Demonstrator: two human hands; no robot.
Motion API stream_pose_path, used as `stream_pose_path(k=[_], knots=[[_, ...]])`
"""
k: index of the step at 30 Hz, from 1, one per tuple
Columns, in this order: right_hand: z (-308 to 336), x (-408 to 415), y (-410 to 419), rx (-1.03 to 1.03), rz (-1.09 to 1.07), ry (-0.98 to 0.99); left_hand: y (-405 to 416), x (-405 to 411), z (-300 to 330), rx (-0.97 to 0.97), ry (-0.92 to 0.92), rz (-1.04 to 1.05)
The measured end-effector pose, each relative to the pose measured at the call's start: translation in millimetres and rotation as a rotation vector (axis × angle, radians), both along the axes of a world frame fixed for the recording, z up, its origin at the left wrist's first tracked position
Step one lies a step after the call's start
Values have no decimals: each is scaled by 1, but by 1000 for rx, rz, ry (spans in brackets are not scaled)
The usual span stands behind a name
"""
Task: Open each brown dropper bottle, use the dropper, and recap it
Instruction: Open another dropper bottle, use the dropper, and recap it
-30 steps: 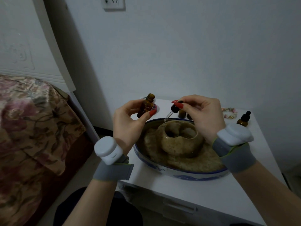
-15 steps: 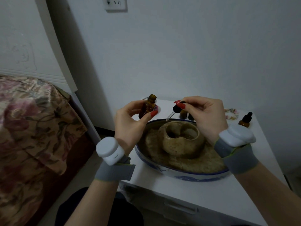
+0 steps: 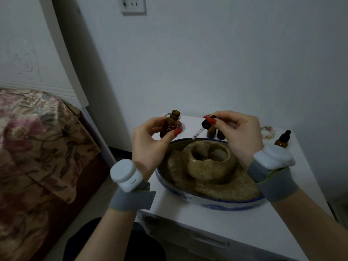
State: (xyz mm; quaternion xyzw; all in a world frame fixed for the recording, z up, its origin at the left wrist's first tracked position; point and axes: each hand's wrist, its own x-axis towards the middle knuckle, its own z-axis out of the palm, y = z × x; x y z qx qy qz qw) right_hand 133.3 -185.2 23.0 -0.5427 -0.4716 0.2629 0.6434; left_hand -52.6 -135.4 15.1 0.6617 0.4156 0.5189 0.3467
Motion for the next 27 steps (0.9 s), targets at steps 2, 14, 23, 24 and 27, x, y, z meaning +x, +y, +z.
stream_pose_path(k=[2,14,23,24,27], knots=[[0,0,0,3,3,1,-1,0,0,-3,-1,-5],[0,2,1,27,3,26,0,0,0,-12,8,-10],[-3,4,2,42,2,13,0,1,-1,-11,13,-10],[-3,4,2,43,2,10,0,1,-1,-12,10,-11],[-4,5,3,42,2,-7,0,0,-1,-11,10,-20]])
